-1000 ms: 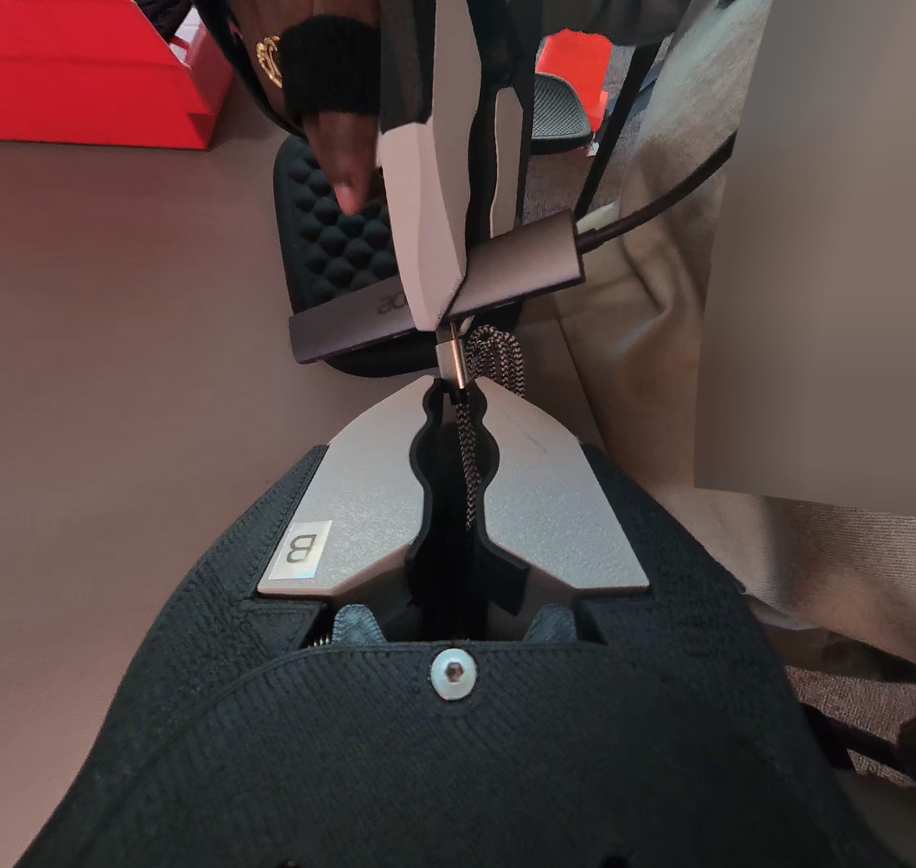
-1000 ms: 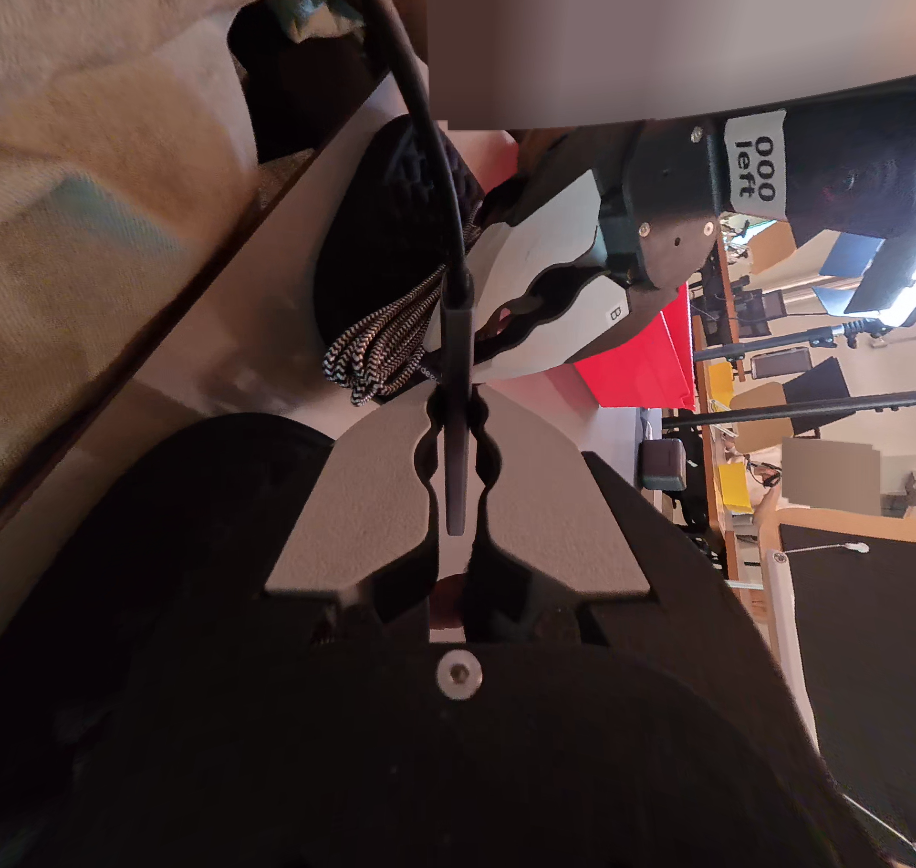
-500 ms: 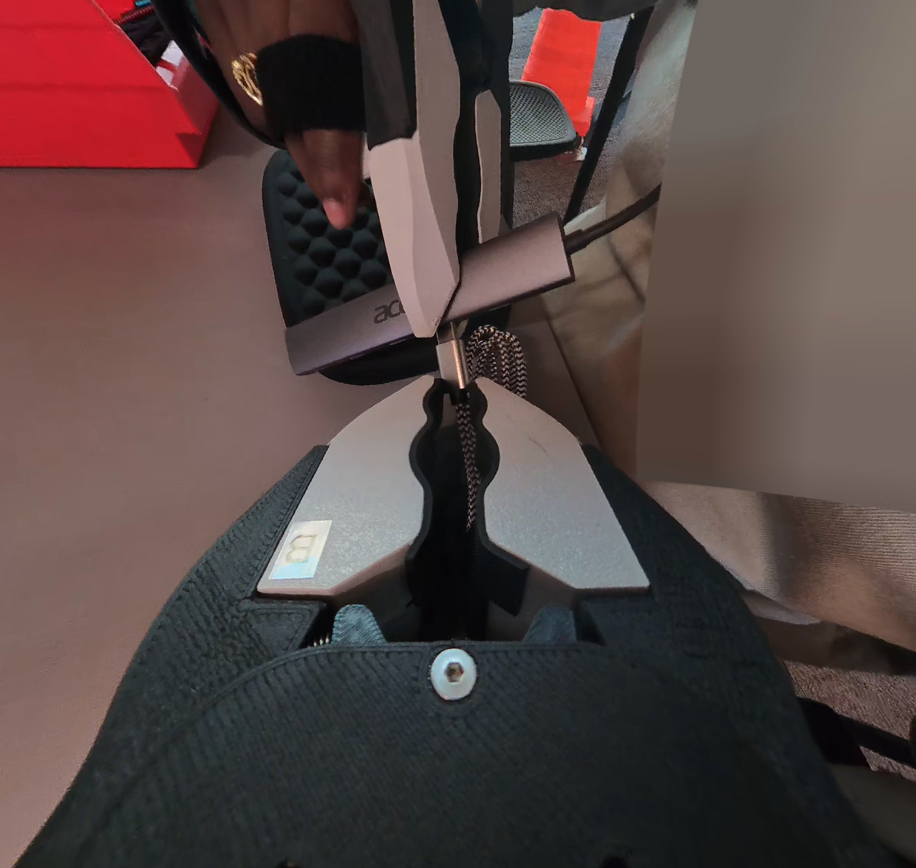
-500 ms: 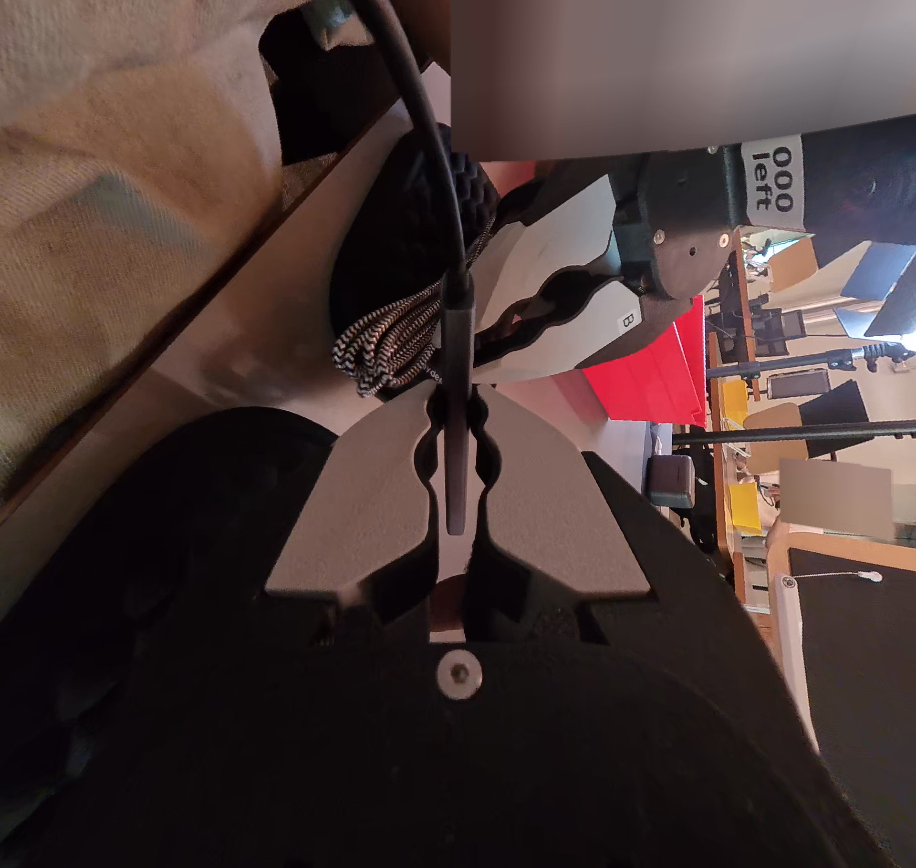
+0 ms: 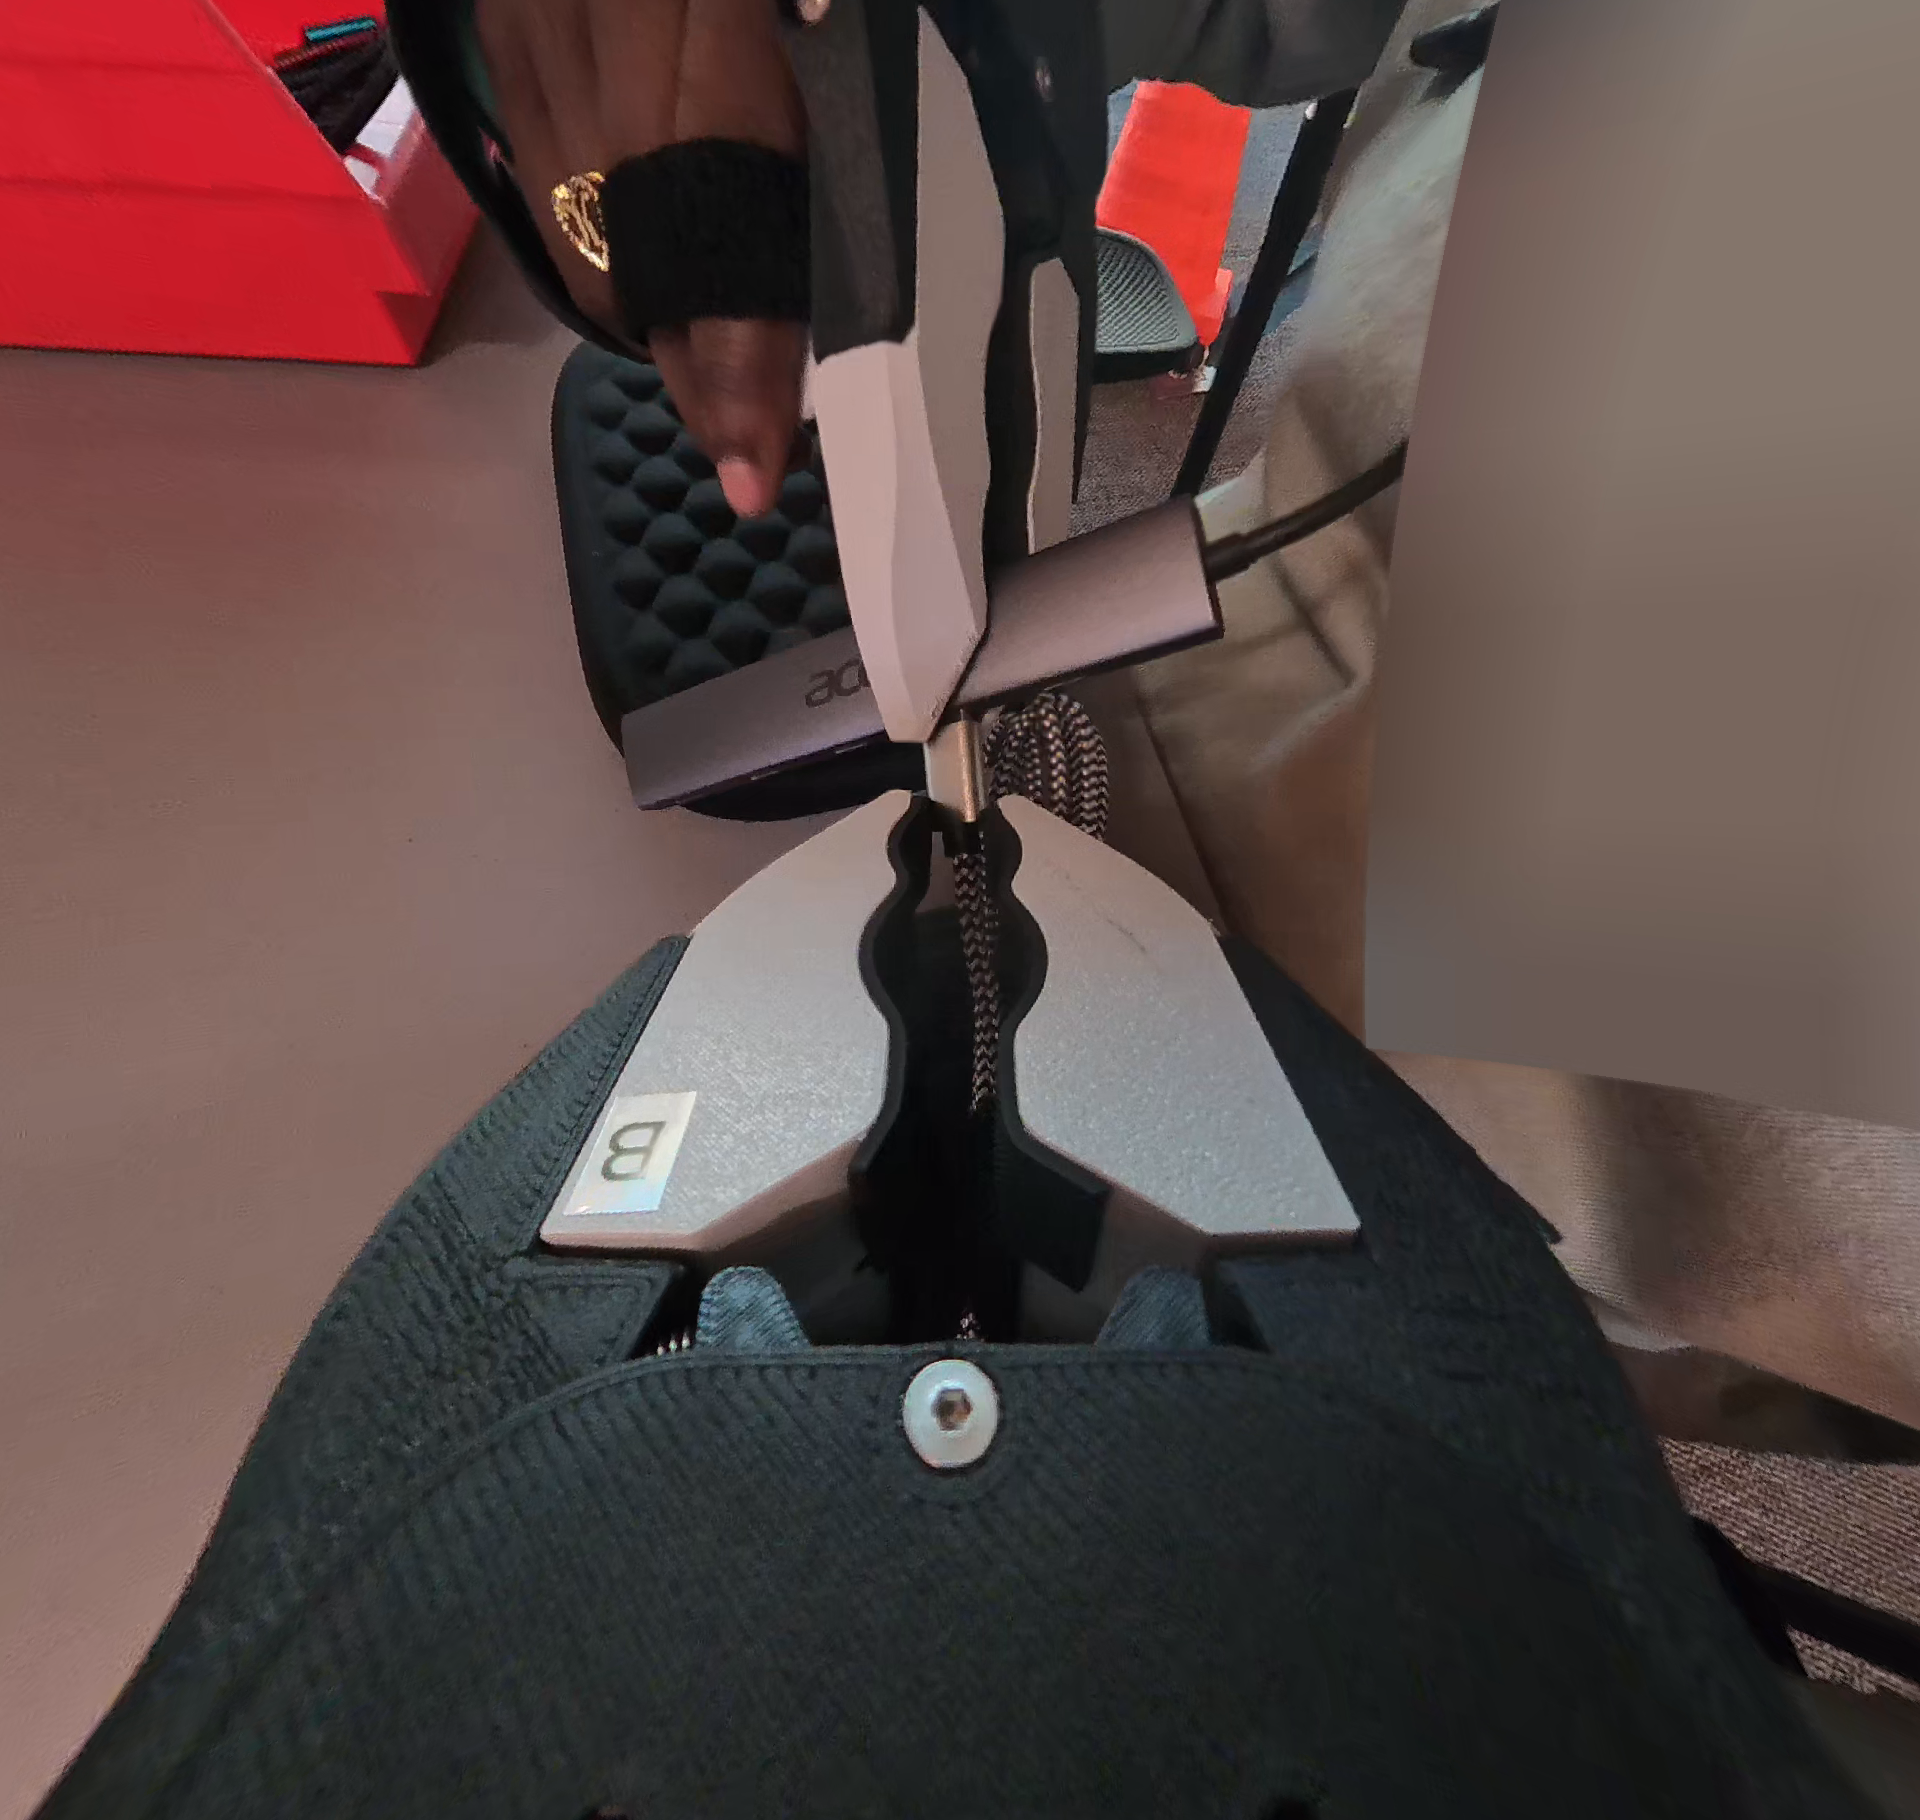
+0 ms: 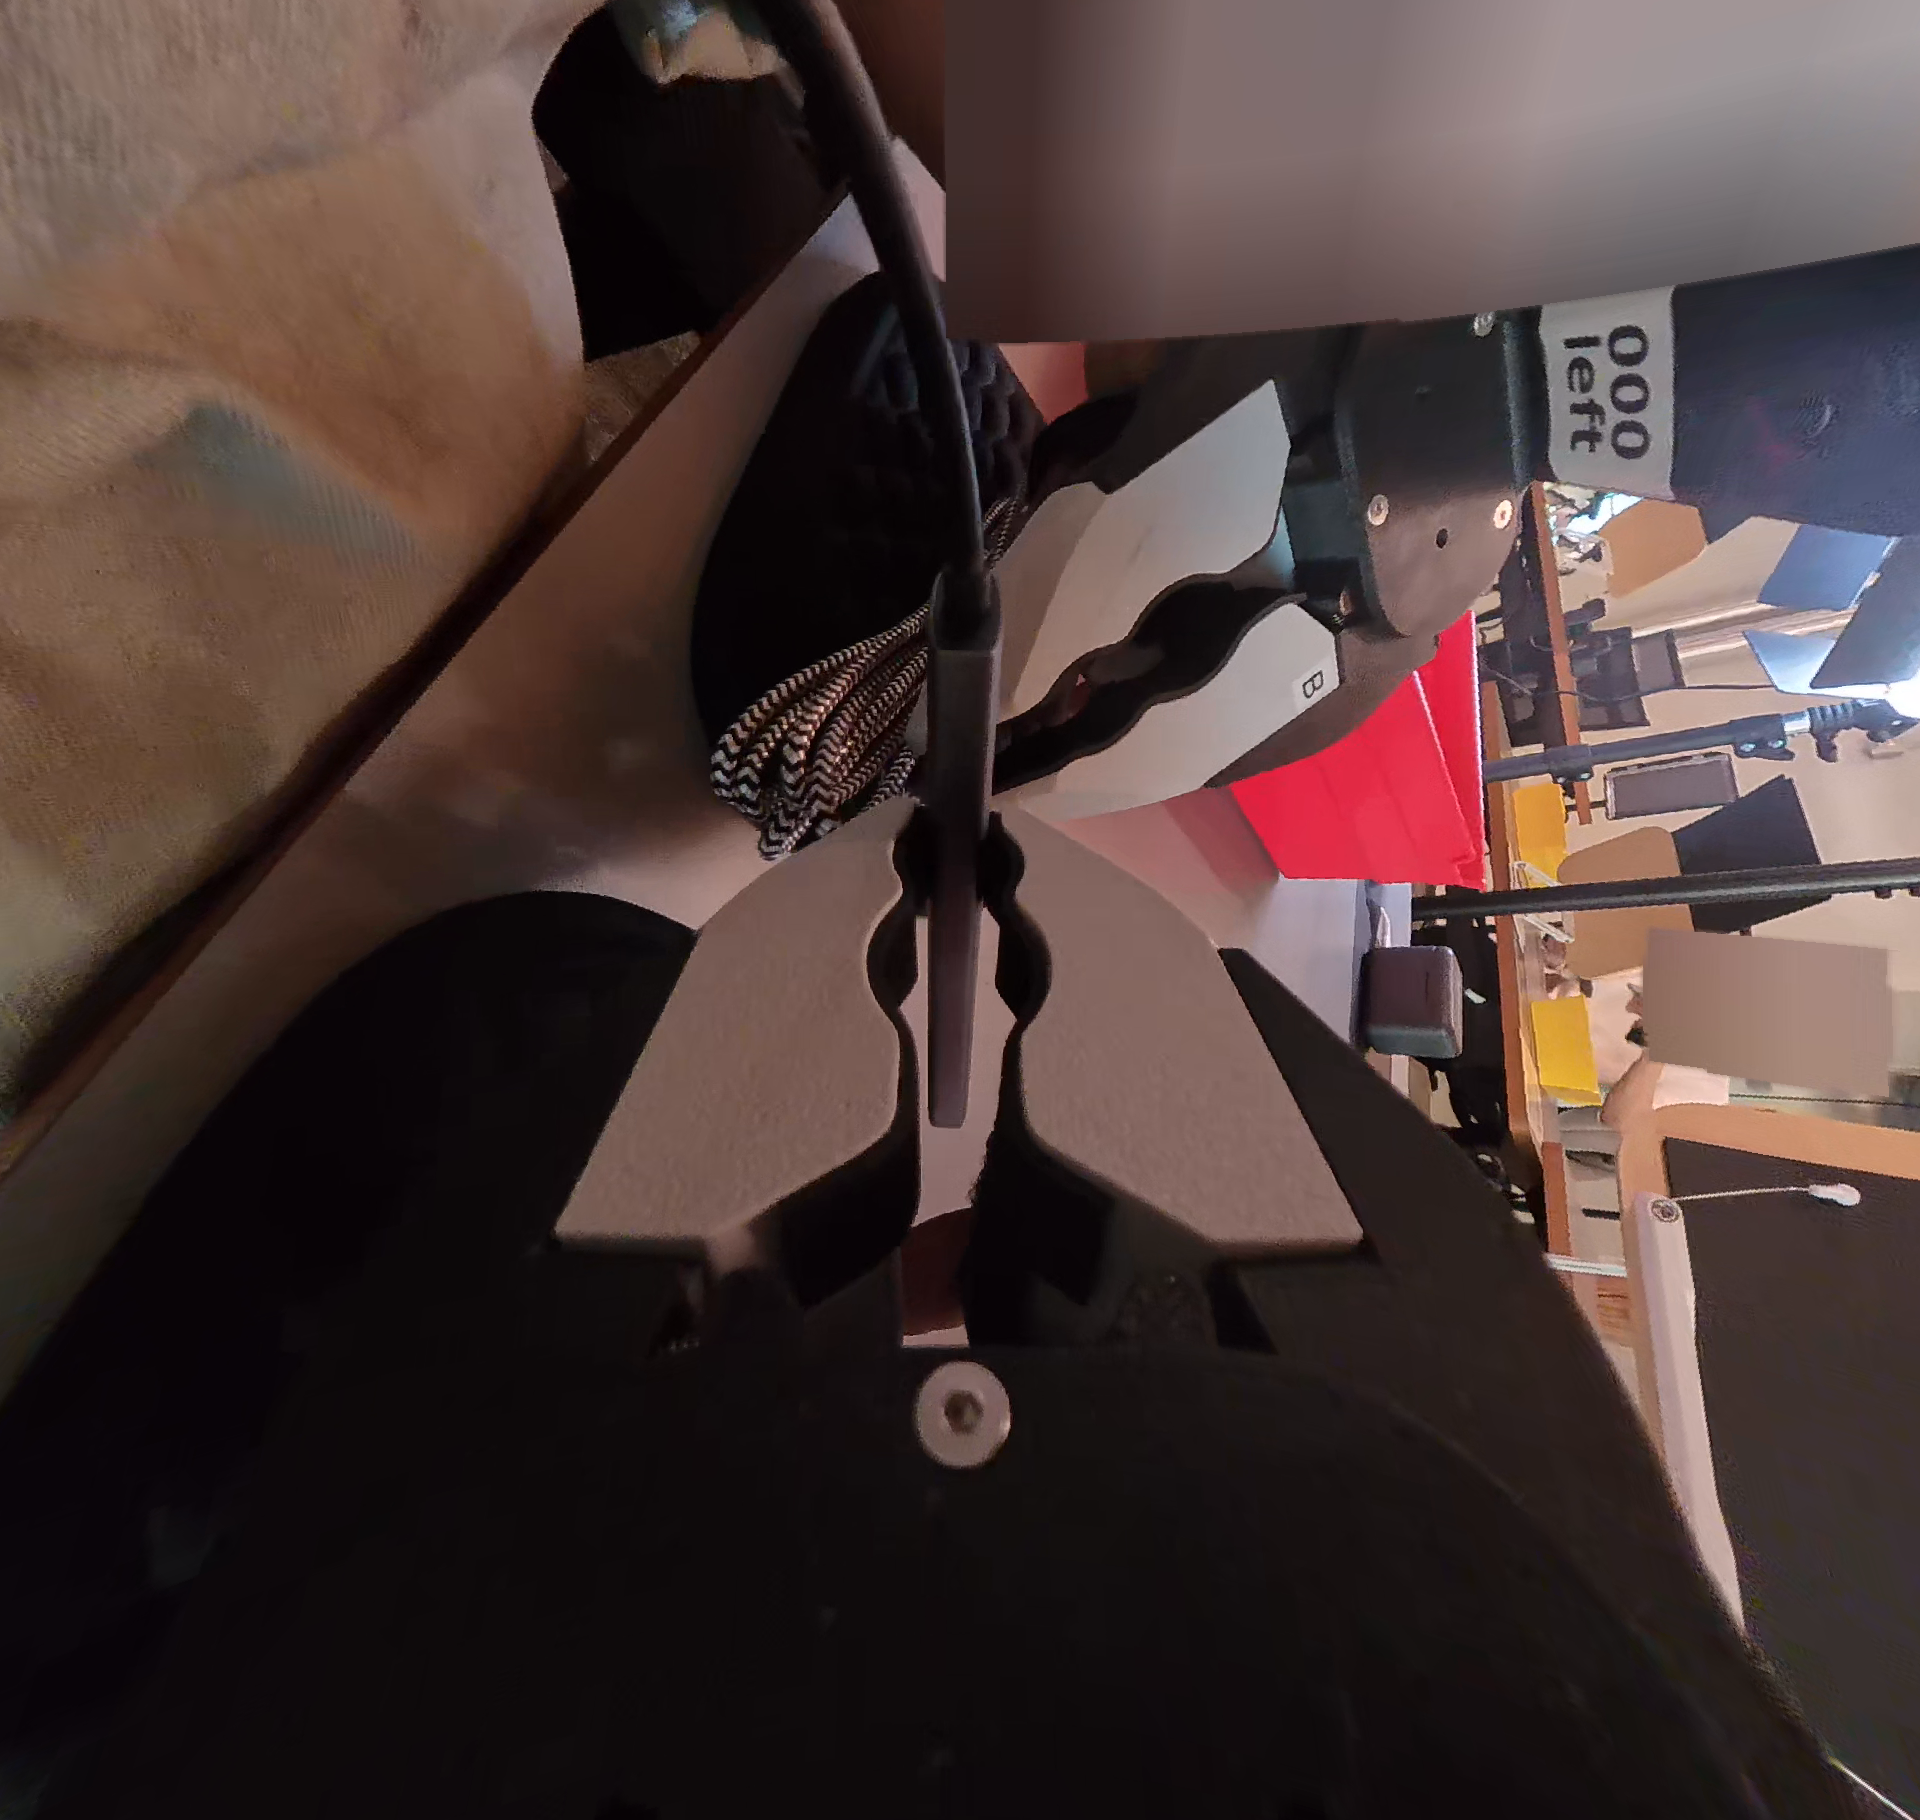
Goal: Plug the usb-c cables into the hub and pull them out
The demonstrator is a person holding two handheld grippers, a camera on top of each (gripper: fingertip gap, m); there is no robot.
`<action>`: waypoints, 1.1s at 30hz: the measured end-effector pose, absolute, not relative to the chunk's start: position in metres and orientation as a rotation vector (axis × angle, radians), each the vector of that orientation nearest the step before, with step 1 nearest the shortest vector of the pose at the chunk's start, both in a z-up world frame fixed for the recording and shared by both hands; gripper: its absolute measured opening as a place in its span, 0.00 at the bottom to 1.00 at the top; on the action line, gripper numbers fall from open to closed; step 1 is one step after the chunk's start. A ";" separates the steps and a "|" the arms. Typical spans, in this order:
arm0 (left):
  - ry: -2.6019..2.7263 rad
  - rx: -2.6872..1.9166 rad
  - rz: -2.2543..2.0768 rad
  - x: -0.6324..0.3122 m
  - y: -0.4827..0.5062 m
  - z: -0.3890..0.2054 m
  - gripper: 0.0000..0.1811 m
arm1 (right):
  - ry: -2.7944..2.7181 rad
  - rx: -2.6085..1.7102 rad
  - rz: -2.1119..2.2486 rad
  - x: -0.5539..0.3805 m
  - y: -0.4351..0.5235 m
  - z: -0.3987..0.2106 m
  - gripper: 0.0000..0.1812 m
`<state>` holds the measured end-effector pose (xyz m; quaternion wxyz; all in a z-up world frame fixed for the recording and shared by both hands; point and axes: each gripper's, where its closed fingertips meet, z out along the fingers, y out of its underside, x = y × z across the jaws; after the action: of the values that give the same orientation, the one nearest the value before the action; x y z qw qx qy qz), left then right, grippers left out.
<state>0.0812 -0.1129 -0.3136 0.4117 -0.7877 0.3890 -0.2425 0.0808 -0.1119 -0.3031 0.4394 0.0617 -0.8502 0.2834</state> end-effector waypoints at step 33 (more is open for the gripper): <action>1.116 -1.738 -0.511 0.096 -0.129 -0.293 0.05 | -1.964 0.195 0.762 0.077 -0.107 -0.294 0.05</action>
<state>0.0959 -0.1294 -0.2929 0.4856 -0.7141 0.4585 -0.2099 0.0773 -0.1069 -0.2938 0.4909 0.0803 -0.8087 0.3138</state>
